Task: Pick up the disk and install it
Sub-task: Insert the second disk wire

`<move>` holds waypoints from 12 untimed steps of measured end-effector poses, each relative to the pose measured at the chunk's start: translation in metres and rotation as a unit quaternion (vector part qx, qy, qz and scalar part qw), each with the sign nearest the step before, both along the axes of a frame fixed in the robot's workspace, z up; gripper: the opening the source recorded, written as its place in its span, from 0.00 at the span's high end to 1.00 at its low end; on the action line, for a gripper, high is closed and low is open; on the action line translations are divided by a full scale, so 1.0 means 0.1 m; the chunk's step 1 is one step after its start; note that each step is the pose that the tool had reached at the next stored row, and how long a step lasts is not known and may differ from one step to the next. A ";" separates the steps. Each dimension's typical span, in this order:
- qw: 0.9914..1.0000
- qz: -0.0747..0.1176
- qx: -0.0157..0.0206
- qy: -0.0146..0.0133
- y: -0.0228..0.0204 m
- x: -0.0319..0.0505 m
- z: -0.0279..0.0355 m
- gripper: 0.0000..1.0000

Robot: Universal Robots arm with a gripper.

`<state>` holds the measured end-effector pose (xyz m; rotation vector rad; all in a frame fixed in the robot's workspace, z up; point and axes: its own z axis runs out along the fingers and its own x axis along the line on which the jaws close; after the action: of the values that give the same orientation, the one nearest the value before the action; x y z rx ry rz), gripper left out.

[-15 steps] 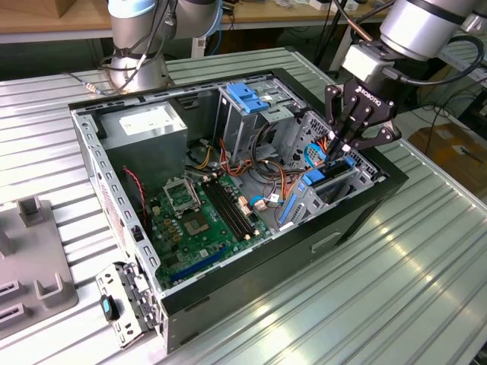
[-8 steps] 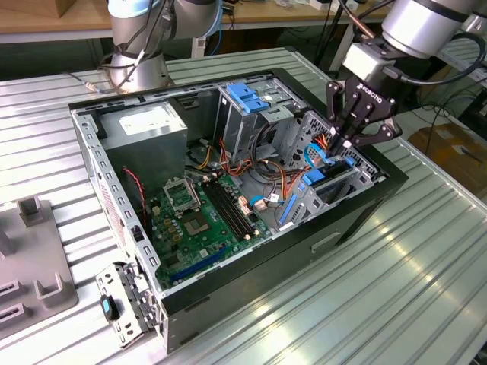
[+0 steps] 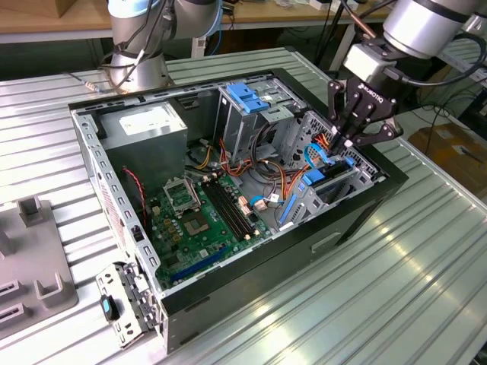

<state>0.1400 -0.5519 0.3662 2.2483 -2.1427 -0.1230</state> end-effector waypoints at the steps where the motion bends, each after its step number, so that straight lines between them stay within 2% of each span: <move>1: 1.000 0.000 0.000 0.000 0.000 0.009 0.000 0.84; 6: 1.000 0.000 0.000 0.000 -0.001 0.115 -0.001 0.84; 8: 1.000 0.000 0.000 -0.001 -0.002 0.117 -0.001 0.84; 9: 1.000 0.000 0.000 -0.003 -0.003 0.117 -0.002 0.84; 10: 1.000 0.000 0.001 -0.007 -0.003 0.118 -0.005 0.84; 11: 1.000 0.000 0.001 -0.015 -0.005 0.118 -0.005 0.84; 12: 1.000 0.000 0.001 -0.021 -0.012 0.118 -0.008 0.84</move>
<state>0.1518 -0.5531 0.3654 2.2718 -2.1635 -0.0792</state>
